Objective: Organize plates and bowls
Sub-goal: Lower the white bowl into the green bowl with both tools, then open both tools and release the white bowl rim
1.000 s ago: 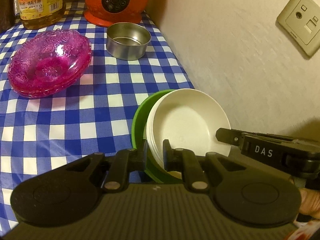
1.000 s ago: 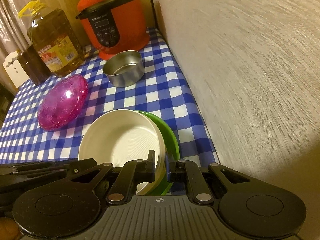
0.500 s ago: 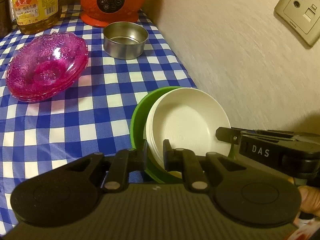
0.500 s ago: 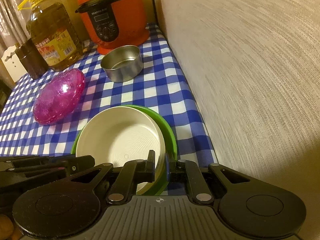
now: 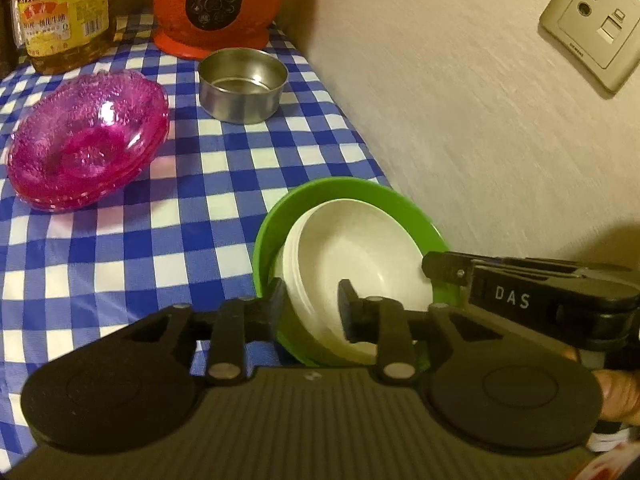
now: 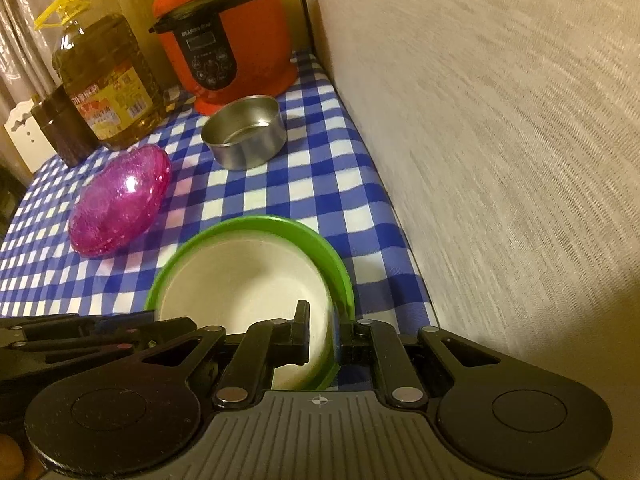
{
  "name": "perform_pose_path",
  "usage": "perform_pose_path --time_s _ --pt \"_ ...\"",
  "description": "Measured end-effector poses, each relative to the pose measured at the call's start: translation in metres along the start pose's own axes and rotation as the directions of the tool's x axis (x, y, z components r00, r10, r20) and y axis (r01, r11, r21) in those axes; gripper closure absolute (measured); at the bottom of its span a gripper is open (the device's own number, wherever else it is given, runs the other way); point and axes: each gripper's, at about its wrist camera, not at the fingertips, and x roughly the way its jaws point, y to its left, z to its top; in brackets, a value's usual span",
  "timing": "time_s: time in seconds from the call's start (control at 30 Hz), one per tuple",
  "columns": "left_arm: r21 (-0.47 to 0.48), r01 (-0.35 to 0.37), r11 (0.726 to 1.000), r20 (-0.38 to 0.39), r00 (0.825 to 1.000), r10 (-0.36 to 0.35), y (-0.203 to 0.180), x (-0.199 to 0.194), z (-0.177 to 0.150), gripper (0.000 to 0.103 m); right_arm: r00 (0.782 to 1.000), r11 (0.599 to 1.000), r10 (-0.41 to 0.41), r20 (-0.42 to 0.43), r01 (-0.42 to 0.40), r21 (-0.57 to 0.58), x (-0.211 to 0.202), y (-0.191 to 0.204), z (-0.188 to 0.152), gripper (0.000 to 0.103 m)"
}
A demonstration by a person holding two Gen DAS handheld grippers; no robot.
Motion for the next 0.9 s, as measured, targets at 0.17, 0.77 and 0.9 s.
perform_pose_path --time_s 0.17,0.77,0.9 --pt "-0.001 0.005 1.000 0.020 1.000 -0.005 0.001 -0.006 0.002 0.071 1.000 1.000 0.003 0.016 -0.003 0.009 -0.004 -0.002 0.002 0.091" --pt "-0.057 0.015 0.998 0.061 0.998 -0.011 0.032 -0.009 0.002 0.071 0.997 0.996 0.052 0.053 -0.056 0.069 -0.022 -0.004 -0.011 0.090" --pt "-0.042 0.023 0.999 0.049 0.999 -0.021 0.033 -0.001 0.005 0.070 0.997 0.996 0.054 0.060 -0.058 0.071 -0.023 -0.005 -0.011 0.090"
